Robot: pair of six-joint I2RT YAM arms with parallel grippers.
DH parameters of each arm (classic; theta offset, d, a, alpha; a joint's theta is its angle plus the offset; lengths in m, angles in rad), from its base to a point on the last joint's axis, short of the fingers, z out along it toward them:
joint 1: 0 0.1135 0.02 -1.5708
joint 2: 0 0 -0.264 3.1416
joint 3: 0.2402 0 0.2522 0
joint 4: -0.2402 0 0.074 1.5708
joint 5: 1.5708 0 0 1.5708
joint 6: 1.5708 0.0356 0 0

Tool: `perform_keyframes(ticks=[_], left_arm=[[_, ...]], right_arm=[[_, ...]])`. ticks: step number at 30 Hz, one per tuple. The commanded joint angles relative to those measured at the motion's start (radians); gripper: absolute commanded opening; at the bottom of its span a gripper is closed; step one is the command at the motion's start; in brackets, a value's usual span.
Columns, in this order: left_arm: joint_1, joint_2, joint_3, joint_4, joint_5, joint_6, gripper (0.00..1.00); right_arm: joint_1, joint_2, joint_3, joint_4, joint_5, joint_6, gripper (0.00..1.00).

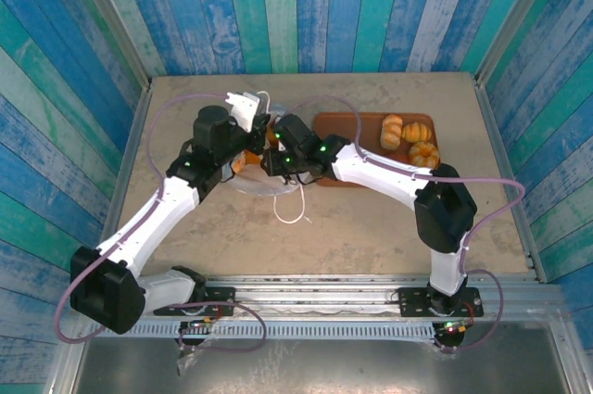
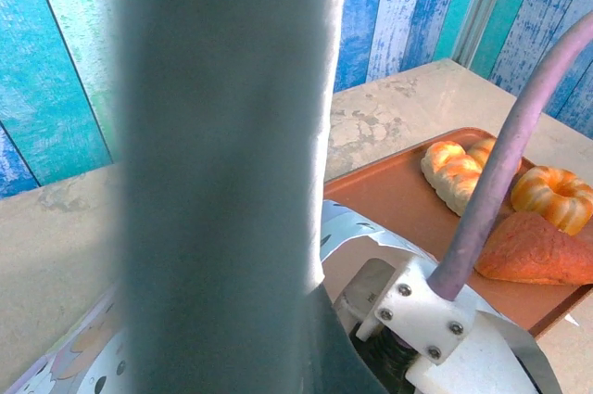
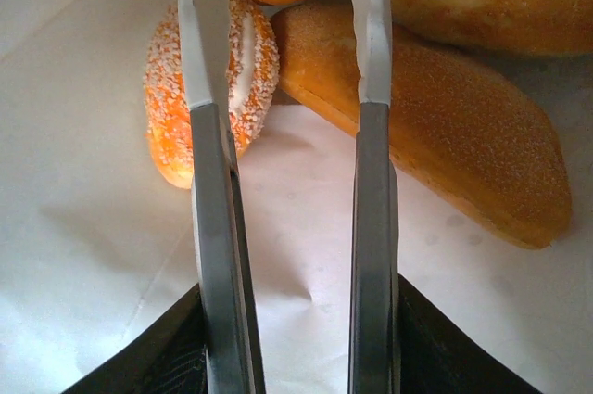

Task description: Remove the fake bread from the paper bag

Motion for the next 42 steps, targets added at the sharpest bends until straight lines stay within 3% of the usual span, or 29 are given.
perform_keyframes(ticks=[1, 16, 31, 42], left_arm=[[-0.001, 0.014, 0.037, 0.039, 0.021, -0.018, 0.00], [-0.002, 0.009, 0.034, 0.035, 0.050, -0.017, 0.00], [-0.001, 0.021, 0.041, 0.040, 0.039, -0.018, 0.00], [-0.001, 0.020, 0.037, 0.042, 0.024, -0.023, 0.00]], right_arm=[[0.006, 0.013, 0.042, 0.022, -0.003, -0.017, 0.46], [0.001, 0.117, 0.150, -0.019, 0.000, -0.041, 0.47], [0.002, 0.141, 0.141, 0.011, -0.142, -0.039, 0.47], [0.002, 0.126, 0.148, 0.001, -0.107, -0.068, 0.32]])
